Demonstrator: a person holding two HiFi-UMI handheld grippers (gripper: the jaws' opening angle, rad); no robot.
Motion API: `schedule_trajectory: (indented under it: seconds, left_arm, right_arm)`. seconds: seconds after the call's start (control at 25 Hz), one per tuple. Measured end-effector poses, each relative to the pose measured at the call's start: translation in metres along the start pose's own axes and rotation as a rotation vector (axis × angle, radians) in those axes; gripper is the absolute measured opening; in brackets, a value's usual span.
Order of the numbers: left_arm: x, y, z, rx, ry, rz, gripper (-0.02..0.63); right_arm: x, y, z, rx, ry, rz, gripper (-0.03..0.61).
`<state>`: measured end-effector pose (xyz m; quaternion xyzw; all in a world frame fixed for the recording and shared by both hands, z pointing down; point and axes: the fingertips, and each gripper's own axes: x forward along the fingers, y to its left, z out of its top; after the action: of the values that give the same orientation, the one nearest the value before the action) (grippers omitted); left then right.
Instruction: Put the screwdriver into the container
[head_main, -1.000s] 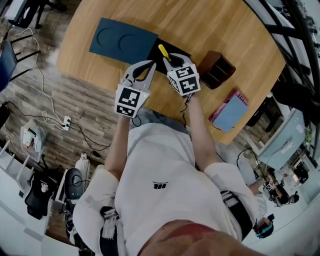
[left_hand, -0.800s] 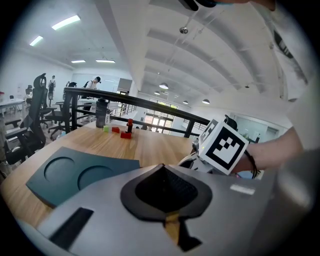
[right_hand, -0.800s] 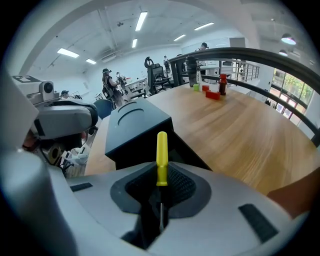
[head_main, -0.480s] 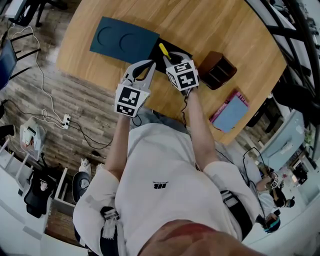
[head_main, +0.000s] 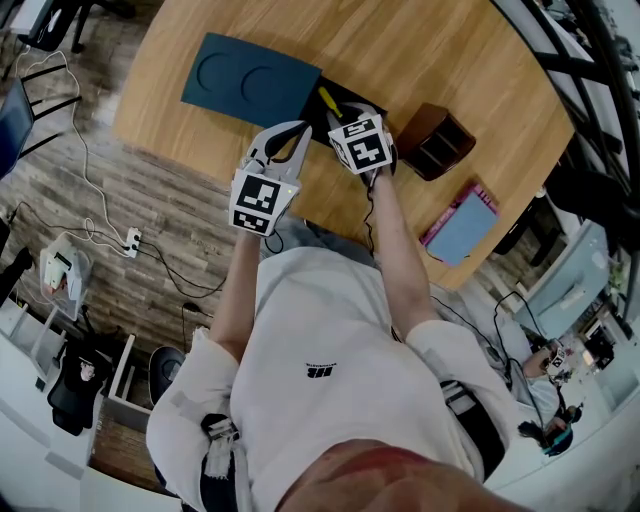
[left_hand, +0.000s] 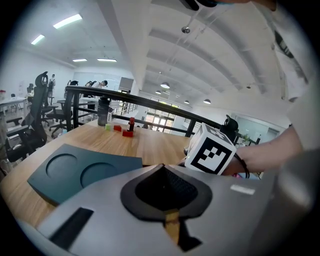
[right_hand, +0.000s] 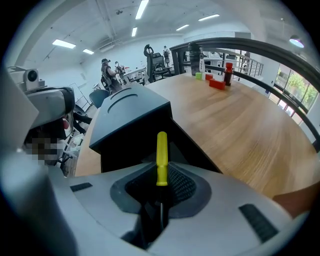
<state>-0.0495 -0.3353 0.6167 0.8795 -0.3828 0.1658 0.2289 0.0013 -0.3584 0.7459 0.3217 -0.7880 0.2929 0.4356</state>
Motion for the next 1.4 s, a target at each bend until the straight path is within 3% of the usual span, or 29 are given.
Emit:
schedule_trajectory:
  seconds: [0.52, 0.8, 1.4]
  left_arm:
    - [-0.007, 0.002, 0.003, 0.008, -0.006, -0.002, 0.011]
    - [-0.013, -0.001, 0.013, 0.033, -0.017, -0.009, 0.011]
    - [-0.040, -0.016, 0.044, 0.119, -0.057, -0.029, 0.011]
  right_arm:
    - [0.003, 0.000, 0.002, -0.014, 0.003, -0.023, 0.066]
    - [-0.013, 0.002, 0.011, -0.021, -0.031, -0.053, 0.109]
    - [-0.108, 0.017, 0.047, -0.022, -0.306, -0.131, 0.109]
